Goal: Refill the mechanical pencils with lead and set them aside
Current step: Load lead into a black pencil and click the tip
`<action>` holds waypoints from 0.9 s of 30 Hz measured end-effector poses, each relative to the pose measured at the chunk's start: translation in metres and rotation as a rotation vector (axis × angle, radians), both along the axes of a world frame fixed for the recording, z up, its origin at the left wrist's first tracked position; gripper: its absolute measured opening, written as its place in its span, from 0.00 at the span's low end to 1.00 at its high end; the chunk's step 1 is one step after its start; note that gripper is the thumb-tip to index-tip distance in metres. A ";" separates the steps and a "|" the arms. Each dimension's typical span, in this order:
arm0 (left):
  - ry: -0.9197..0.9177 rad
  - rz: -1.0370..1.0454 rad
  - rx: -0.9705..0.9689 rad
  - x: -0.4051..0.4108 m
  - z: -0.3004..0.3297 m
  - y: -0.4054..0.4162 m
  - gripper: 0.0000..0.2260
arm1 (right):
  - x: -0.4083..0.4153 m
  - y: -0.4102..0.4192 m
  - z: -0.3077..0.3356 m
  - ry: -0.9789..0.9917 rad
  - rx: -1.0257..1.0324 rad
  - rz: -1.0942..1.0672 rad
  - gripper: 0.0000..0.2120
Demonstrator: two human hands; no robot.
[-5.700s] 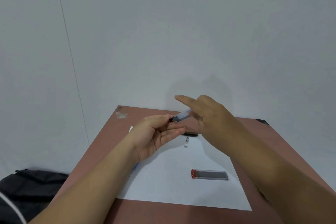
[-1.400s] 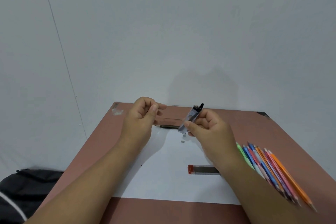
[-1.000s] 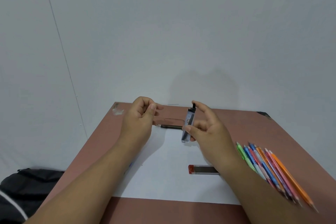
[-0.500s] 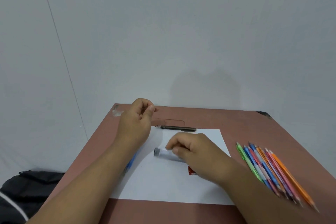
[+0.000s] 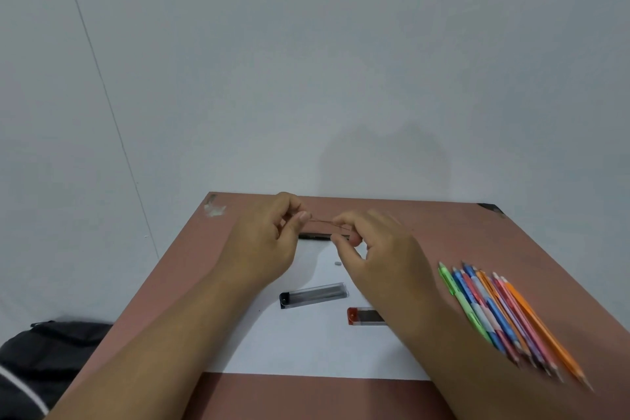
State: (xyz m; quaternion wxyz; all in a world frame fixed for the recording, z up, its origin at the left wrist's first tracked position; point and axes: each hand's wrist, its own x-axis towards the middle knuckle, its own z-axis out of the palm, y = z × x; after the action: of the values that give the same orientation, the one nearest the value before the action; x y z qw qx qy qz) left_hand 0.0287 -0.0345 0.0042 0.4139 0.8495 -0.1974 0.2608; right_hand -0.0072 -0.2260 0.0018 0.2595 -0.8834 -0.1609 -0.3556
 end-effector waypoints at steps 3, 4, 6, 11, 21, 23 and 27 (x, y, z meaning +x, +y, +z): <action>-0.037 -0.007 0.036 0.001 -0.002 0.000 0.09 | 0.003 0.001 -0.003 -0.037 0.001 -0.003 0.06; -0.054 -0.010 0.049 0.001 -0.002 0.000 0.09 | 0.004 0.001 -0.004 -0.050 -0.003 -0.005 0.06; -0.100 -0.012 0.079 0.000 -0.002 -0.002 0.08 | 0.006 -0.001 -0.005 -0.078 -0.016 -0.005 0.04; -0.157 -0.013 0.127 -0.007 -0.001 -0.009 0.07 | 0.009 -0.004 -0.010 -0.105 -0.040 -0.005 0.02; 0.091 0.028 -0.212 -0.024 0.041 -0.017 0.05 | 0.013 -0.019 -0.010 0.037 0.174 -0.089 0.05; 0.267 0.058 -0.090 -0.017 0.056 -0.017 0.03 | 0.014 -0.021 -0.010 0.039 0.222 -0.104 0.04; 0.384 0.128 0.416 0.005 0.062 -0.022 0.04 | 0.014 -0.023 -0.011 0.015 0.271 -0.113 0.04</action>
State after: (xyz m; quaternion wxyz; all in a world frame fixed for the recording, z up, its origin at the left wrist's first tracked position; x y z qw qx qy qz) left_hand 0.0342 -0.0563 0.0662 0.2435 0.9606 -0.1109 0.0749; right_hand 0.0072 -0.2494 -0.0088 0.3571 -0.8506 -0.0596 -0.3813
